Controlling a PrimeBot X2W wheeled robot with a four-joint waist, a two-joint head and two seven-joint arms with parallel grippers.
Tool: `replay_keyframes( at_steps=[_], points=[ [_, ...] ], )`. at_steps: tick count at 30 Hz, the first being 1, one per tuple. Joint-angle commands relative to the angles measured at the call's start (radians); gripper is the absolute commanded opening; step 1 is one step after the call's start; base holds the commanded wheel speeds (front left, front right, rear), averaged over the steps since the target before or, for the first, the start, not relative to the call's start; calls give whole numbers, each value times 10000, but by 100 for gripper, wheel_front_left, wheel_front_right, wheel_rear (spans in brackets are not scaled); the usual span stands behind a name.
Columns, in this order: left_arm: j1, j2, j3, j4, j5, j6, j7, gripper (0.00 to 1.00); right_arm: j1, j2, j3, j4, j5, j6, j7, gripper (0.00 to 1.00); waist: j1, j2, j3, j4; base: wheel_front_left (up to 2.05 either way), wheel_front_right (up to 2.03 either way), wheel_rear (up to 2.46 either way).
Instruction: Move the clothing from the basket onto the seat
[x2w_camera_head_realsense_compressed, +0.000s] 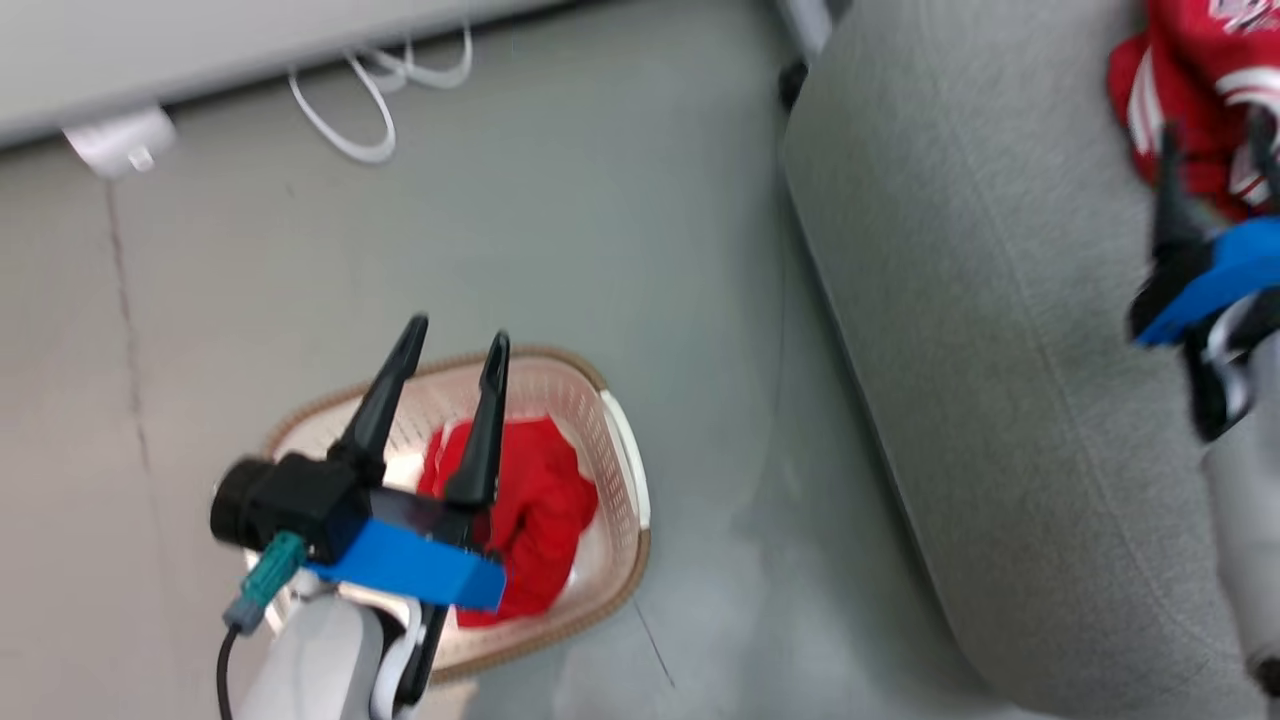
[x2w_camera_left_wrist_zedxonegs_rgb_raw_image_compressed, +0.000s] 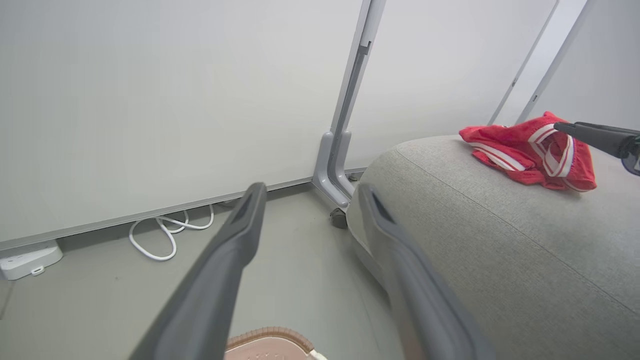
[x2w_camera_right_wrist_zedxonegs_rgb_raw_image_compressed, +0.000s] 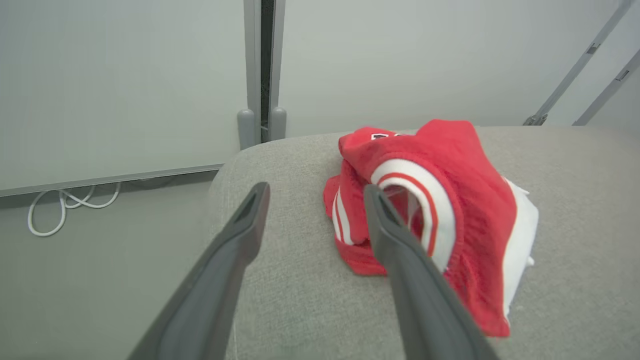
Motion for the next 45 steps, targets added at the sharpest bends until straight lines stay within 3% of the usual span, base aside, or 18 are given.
replay_keyframes(
  at_steps=[1, 11, 24, 32, 45],
  points=[
    [248, -33, 97, 51, -59, -3, -27, 100, 317, 73, 95, -93, -7, 1, 32, 100, 1, 0, -1458, 165, 0, 0, 0],
    [2155, -507, 1380, 301, -106, -3, -28, 100, 3077, 798, 1460, -2176, 786, 1, -46, 100, 1, 0, -3292, 747, 0, 0, 0],
    [3455, -738, 2911, 786, -18, -3, -27, 100, 6302, 1816, 2110, -5418, 961, 1, 301, 100, 1, 0, -4152, 1634, 0, 0, 0],
    [3537, -866, 3417, 849, 284, -3, -27, 100, 7028, 2064, 2100, -6228, 847, 1, 728, 100, 1, 0, -4146, 1789, 0, 0, 0],
    [3267, -988, 3342, 928, 291, -3, -27, 100, 7187, 2148, 2025, -6671, 786, 1, 1004, 100, 1, 0, -3907, 1599, 0, 0, 0]
  ],
)
